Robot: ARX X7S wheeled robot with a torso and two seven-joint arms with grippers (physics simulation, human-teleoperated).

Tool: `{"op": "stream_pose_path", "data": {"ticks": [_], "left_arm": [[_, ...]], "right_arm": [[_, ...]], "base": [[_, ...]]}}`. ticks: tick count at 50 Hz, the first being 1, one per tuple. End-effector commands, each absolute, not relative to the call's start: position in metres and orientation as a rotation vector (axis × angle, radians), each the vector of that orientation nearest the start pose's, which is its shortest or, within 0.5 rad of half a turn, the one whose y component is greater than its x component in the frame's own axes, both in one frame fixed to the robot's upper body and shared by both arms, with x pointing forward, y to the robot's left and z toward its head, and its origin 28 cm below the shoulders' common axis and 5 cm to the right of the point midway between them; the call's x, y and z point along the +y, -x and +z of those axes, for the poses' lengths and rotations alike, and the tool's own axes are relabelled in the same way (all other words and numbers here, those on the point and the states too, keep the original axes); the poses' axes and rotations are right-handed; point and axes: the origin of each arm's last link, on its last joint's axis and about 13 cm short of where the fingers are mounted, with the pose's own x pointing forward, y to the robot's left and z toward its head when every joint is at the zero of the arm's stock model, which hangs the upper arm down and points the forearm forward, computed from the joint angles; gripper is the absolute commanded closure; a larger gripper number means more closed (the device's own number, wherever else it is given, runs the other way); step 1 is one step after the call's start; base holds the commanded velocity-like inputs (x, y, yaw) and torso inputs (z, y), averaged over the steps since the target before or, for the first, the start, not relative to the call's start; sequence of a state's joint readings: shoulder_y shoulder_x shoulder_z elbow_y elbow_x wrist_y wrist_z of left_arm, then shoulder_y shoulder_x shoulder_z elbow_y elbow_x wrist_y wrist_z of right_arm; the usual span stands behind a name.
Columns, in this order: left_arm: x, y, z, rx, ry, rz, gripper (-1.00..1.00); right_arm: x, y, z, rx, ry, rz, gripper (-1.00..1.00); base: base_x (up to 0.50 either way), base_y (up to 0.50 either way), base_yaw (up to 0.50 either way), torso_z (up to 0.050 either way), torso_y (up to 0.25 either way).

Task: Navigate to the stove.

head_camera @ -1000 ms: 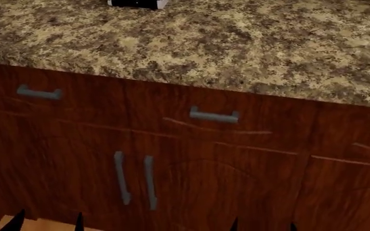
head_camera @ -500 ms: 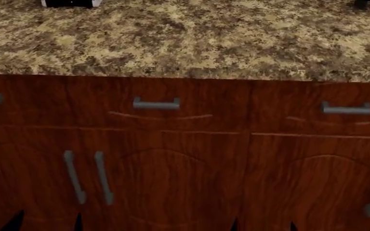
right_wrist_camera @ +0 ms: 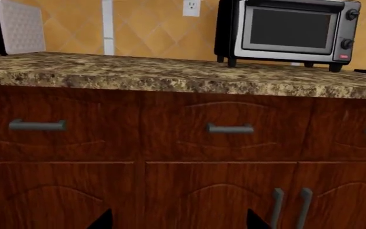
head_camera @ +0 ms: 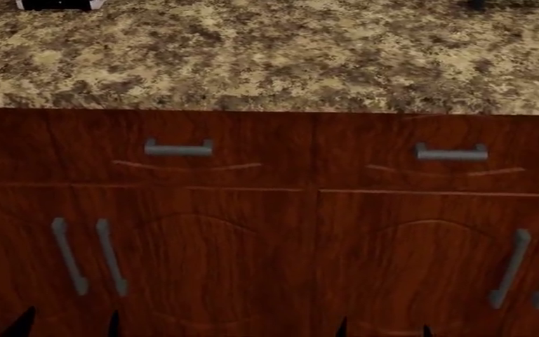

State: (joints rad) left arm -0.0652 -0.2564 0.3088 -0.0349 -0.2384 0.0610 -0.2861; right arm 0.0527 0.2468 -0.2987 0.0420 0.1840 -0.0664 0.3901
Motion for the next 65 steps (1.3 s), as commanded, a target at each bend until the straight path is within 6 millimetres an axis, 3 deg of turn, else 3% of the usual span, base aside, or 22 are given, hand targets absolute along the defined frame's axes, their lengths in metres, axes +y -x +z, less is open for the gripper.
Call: {"op": "stream_pose_path", "data": {"ticks": [1, 65], "left_arm": [[0.2079, -0.2169, 0.0149, -0.019, -0.019, -0.007, -1.0], [0.2085, -0.2162, 0.0156, -0.023, -0.023, -0.005, -1.0]], "right_arm": [[-0.1001, -0.2152, 0.0115, -0.015, 0.077, -0.112, -1.0], [-0.0995, -0.2145, 0.0119, -0.015, 0.048, -0.089, -1.0]], "base": [[-0.5, 0.02, 0.0, 0.0, 0.0], [-0.5, 0.02, 0.0, 0.0, 0.0]]}}
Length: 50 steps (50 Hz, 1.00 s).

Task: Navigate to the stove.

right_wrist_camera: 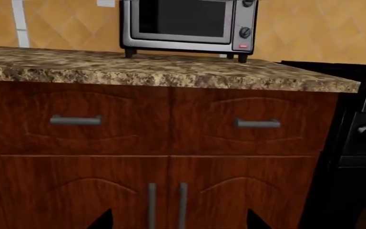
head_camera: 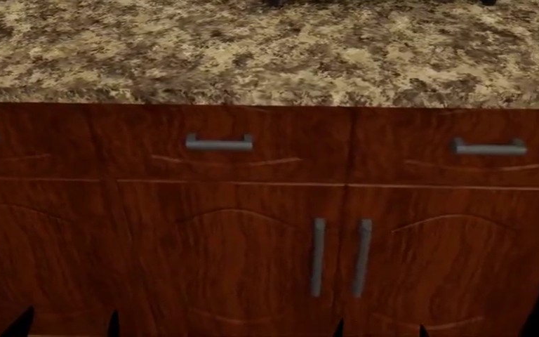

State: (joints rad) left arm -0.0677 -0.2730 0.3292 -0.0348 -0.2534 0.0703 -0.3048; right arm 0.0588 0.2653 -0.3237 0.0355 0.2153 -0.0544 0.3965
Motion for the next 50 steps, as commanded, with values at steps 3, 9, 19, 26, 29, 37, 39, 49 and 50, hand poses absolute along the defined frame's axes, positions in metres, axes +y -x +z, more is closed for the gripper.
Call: {"op": "stream_pose_path", "data": {"ticks": [3, 9, 19, 26, 29, 37, 39, 49, 50], "left_arm": [[0.2085, -0.2161, 0.0158, -0.023, -0.023, -0.005, -1.0], [0.2082, -0.217, 0.015, -0.022, -0.026, -0.005, -1.0], [0.2081, -0.2164, 0.0147, -0.021, -0.026, -0.004, -1.0], [0.2081, -0.2165, 0.0153, -0.022, -0.025, -0.004, -1.0], [0.2083, -0.2163, 0.0151, -0.023, -0.025, -0.003, -1.0], [0.2082, -0.2166, 0.0147, -0.024, -0.028, -0.005, -1.0], [0.2079, -0.2159, 0.0156, -0.024, -0.025, -0.004, -1.0], [0.208, -0.2152, 0.0157, -0.024, -0.026, -0.005, -1.0], [0.2081, -0.2152, 0.0156, -0.024, -0.026, -0.004, -1.0]], "right_arm": [[-0.0997, -0.2146, 0.0116, -0.015, 0.047, -0.089, -1.0], [-0.1, -0.2145, 0.0128, -0.024, 0.043, -0.091, -1.0], [-0.0997, -0.2138, 0.0139, -0.019, 0.041, -0.089, -1.0], [-0.0999, -0.2146, 0.0129, -0.019, 0.039, -0.086, -1.0], [-0.0998, -0.2144, 0.0132, -0.019, 0.04, -0.086, -1.0], [-0.1005, -0.2138, 0.0144, -0.033, 0.033, -0.09, -1.0], [-0.1006, -0.2136, 0.0136, -0.03, 0.034, -0.089, -1.0], [-0.101, -0.2127, 0.0138, -0.026, 0.035, -0.094, -1.0], [-0.1009, -0.2129, 0.0138, -0.026, 0.036, -0.095, -1.0]], "base": [[-0.5, 0.02, 0.0, 0.0, 0.0], [-0.5, 0.02, 0.0, 0.0, 0.0], [-0.5, 0.03, 0.0, 0.0, 0.0], [-0.5, 0.03, 0.0, 0.0, 0.0], [-0.5, 0.03, 0.0, 0.0, 0.0], [-0.5, 0.03, 0.0, 0.0, 0.0], [-0.5, 0.03, 0.0, 0.0, 0.0], [-0.5, 0.03, 0.0, 0.0, 0.0], [-0.5, 0.03, 0.0, 0.0, 0.0]]}}
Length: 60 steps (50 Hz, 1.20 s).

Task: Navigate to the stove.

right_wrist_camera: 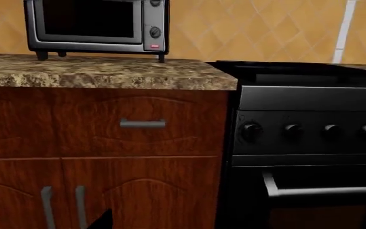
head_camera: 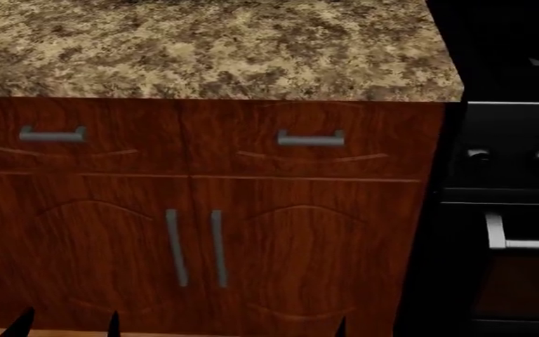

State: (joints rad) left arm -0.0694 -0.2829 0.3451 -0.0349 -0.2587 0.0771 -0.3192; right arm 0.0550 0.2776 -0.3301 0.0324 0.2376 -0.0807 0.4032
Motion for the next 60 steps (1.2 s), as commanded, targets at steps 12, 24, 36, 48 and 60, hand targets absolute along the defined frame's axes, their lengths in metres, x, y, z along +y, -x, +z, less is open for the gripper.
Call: {"op": "stream_pose_path", "data": {"ticks": [12, 24, 36, 48, 60], "left_arm": [[0.2082, -0.2161, 0.0144, -0.023, -0.026, -0.005, -1.0], [0.2083, -0.2153, 0.0156, -0.024, -0.027, -0.002, -1.0], [0.2085, -0.2152, 0.016, -0.024, -0.027, 0.001, -1.0], [0.2084, -0.2151, 0.0161, -0.025, -0.028, 0.0, -1.0], [0.2081, -0.2155, 0.0158, -0.023, -0.028, 0.0, -1.0]], "right_arm": [[-0.1009, -0.2133, 0.0145, -0.026, 0.037, -0.098, -1.0], [-0.1007, -0.2129, 0.0146, -0.026, 0.036, -0.094, -1.0], [-0.1007, -0.2133, 0.014, -0.025, 0.041, -0.097, -1.0], [-0.1008, -0.2133, 0.0144, -0.024, 0.039, -0.099, -1.0], [-0.1013, -0.2142, 0.013, -0.021, 0.039, -0.1, -1.0]], "base": [[-0.5, 0.03, 0.0, 0.0, 0.0], [-0.5, 0.03, 0.0, 0.0, 0.0], [-0.5, 0.01, 0.0, 0.0, 0.0], [-0.5, 0.01, 0.0, 0.0, 0.0], [-0.5, 0.01, 0.0, 0.0, 0.0]]}}
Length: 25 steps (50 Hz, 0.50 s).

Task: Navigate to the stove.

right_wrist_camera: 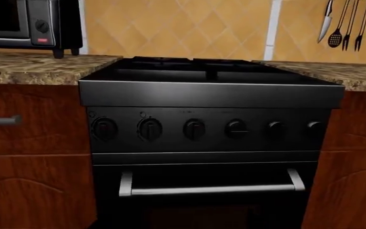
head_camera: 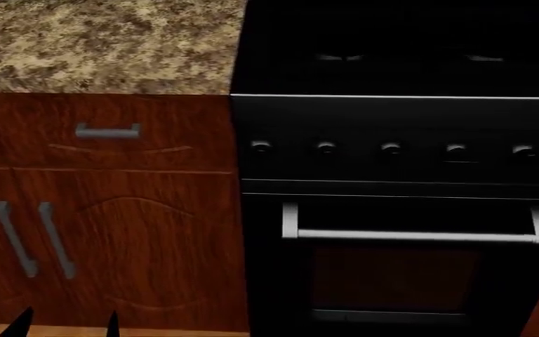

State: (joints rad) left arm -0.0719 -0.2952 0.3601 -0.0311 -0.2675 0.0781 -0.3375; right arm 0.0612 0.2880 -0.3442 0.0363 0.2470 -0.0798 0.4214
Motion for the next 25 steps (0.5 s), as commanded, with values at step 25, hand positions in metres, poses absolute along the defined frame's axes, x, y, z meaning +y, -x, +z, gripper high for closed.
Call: {"op": "stream_pose_path", "data": {"ticks": [25], "left_arm": [[0.2082, -0.2149, 0.016, -0.025, -0.03, -0.001, -1.0]], "right_arm": [[-0.1011, -0.2137, 0.0135, -0.021, 0.048, -0.105, -1.0]], "base": [[-0.5, 0.01, 0.0, 0.0, 0.0]]}}
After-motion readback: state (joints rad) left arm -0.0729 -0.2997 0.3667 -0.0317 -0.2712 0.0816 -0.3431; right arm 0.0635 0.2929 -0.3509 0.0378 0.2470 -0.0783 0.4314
